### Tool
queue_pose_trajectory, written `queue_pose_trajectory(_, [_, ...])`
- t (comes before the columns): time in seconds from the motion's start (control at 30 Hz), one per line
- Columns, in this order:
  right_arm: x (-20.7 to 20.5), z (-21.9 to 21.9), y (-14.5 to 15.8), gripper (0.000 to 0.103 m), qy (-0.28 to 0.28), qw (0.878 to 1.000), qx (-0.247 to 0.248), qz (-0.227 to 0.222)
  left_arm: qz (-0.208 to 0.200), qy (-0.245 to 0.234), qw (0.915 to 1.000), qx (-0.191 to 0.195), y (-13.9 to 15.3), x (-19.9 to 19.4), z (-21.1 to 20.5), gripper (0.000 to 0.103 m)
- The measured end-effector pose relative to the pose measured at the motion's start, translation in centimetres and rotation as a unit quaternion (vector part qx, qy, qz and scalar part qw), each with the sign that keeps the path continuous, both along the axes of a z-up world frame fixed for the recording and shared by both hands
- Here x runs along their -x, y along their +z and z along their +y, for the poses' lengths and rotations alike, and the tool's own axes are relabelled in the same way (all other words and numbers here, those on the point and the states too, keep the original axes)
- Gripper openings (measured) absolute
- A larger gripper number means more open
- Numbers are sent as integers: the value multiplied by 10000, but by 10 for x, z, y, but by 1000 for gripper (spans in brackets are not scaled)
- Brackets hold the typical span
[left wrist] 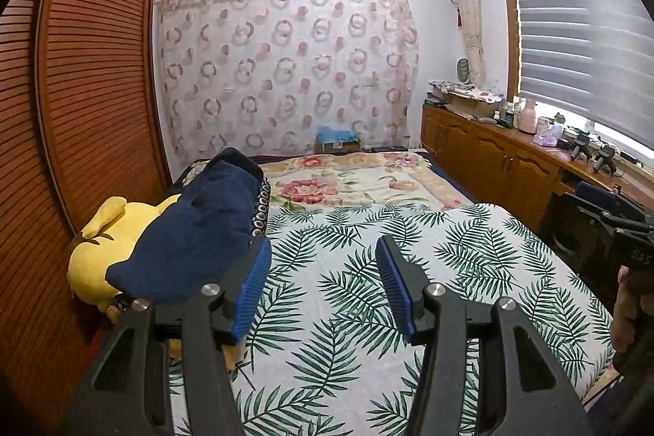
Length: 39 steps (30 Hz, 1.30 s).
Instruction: Fold small clothes
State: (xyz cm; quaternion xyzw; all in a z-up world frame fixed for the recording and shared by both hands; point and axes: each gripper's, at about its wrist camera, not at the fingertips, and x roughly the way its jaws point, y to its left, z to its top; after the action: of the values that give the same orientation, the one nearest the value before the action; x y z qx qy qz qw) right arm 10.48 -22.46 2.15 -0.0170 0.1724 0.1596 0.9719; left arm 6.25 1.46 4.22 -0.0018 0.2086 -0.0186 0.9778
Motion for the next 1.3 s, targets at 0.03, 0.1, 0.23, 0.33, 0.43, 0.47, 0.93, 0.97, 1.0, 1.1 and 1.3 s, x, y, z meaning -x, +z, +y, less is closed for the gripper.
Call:
queue_pose_trajectory(0.03, [0, 0, 0, 84, 9, 10000, -9, 7, -3, 1, 10000, 7, 0, 0, 0, 53])
queue_pose_trajectory(0.1, [0, 0, 0, 84, 8, 10000, -1, -2, -6, 13, 10000, 1, 0, 0, 0, 53])
queue_pose_trajectory(0.23, [0, 0, 0, 84, 1, 10000, -2, -10, -23, 31, 10000, -20, 1, 1, -1, 53])
queue_pose_trajectory(0.33, [0, 0, 0, 84, -1, 10000, 5, -16, -22, 22, 10000, -13, 1, 1, 0, 53])
queue_pose_trajectory(0.43, [0, 0, 0, 84, 8, 10000, 4, -5, -21, 15, 10000, -28, 2, 1, -1, 53])
queue_pose_trajectory(0.47, [0, 0, 0, 84, 1, 10000, 6, -5, -23, 18, 10000, -25, 2, 1, -1, 53])
queue_pose_trajectory(0.93, [0, -1, 0, 84, 11, 10000, -2, -6, -24, 24, 10000, -35, 2, 1, -2, 53])
queue_pose_trajectory(0.97, [-1, -1, -1, 84, 6, 10000, -2, -5, -27, 23, 10000, -34, 1, 1, -2, 53])
queue_pose_trajectory(1.0, [0, -1, 0, 84, 9, 10000, -1, -7, -32, 30, 10000, -43, 2, 1, -2, 53])
queue_pose_trajectory(1.1, [0, -1, 0, 84, 7, 10000, 0, -9, -35, 28, 10000, -21, 2, 1, -2, 53])
queue_pose_trajectory(1.3, [-1, -1, -1, 84, 0, 10000, 0, -12, -47, 34, 10000, -18, 6, 0, -1, 53])
